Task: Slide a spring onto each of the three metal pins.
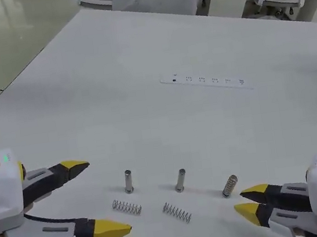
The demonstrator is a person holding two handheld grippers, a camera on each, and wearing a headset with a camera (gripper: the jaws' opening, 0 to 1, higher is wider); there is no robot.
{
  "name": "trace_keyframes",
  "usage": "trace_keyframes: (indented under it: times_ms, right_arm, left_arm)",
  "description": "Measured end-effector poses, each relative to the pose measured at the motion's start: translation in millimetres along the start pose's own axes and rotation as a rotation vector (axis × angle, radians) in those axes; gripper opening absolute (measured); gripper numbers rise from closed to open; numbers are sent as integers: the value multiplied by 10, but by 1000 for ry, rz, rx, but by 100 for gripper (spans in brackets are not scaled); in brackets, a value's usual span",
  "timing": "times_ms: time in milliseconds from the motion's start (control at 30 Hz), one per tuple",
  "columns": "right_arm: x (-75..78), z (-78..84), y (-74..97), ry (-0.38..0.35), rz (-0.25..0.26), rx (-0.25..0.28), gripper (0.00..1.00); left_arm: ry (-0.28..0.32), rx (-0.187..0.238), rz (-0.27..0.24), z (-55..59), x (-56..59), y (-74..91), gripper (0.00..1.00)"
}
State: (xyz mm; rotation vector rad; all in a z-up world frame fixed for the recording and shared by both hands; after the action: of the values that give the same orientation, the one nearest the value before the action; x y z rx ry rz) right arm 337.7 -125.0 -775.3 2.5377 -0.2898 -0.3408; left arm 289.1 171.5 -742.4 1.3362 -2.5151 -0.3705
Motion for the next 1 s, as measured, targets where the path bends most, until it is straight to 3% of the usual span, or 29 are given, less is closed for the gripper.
trace_keyframes:
  times_ms: [1000]
  right_arm:
    - [-285, -447, -577, 109, -143, 2, 13]
  left_arm:
    - [9, 0, -7, 19, -23, 15, 90]
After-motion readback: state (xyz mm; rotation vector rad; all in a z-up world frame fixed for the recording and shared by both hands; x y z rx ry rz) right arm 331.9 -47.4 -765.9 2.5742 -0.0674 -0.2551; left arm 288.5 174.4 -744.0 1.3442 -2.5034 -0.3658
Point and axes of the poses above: the centre of the closed fingertips' face, and the gripper's own axes: y roughly backward along the fingers, x roughly to its right, z roughly out of its underside, the point moved 7 cm from there along y, roughly backward along the fingers, and after that the axes turned 15 degrees about -z, right-handed, at the moved point
